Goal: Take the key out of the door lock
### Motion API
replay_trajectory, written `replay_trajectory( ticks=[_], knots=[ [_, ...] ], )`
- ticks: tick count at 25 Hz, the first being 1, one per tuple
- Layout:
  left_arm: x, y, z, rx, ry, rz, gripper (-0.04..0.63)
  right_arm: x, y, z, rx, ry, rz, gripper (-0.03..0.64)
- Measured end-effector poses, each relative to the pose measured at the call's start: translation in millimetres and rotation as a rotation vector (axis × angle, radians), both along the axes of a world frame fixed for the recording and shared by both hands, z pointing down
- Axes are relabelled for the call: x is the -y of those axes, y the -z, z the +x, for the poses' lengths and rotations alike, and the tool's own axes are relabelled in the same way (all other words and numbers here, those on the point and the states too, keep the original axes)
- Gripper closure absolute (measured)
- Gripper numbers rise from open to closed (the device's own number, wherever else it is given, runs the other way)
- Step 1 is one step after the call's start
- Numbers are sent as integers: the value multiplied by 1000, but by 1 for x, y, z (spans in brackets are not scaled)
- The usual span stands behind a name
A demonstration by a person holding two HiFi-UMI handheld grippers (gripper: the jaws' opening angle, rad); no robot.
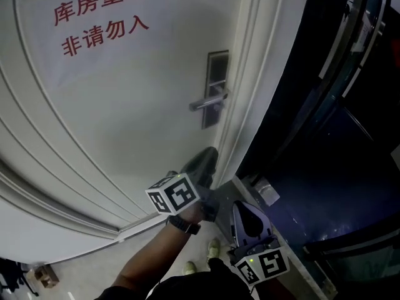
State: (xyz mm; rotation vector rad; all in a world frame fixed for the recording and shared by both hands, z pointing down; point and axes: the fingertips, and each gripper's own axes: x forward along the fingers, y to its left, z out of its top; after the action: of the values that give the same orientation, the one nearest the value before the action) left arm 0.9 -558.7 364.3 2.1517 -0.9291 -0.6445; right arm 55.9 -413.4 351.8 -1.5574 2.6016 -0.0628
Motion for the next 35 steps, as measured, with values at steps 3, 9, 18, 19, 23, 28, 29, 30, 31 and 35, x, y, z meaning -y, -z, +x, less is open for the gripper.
replay_trajectory(
  ticks=[3,9,18,19,23,28,29,30,31,35],
  knots=[
    [35,-4,9,-103,33,-55,589,21,-3,16,4,4,-12,603],
    [89,-16,19,-265,104,-131,588,61,-3,45,20,28,-27,603],
    [151,-35,19,-452,216,-207,530,105,-6,73,38,79,-46,603],
    [156,-35,19,-468,228,-205,517,109,-6,76,40,82,-47,603],
    [168,-37,21,-494,267,-198,512,120,-7,85,46,96,-53,603],
    [178,-37,20,-503,297,-184,512,132,-9,92,50,113,-59,603],
    [181,-39,20,-503,305,-187,512,133,-9,93,50,117,-60,603],
    [183,-40,19,-503,312,-192,514,135,-9,93,51,120,-60,603],
    [185,-41,19,-503,317,-195,514,137,-9,94,52,123,-60,603],
    [190,-42,20,-517,326,-193,526,142,-8,95,51,134,-61,603]
  ],
)
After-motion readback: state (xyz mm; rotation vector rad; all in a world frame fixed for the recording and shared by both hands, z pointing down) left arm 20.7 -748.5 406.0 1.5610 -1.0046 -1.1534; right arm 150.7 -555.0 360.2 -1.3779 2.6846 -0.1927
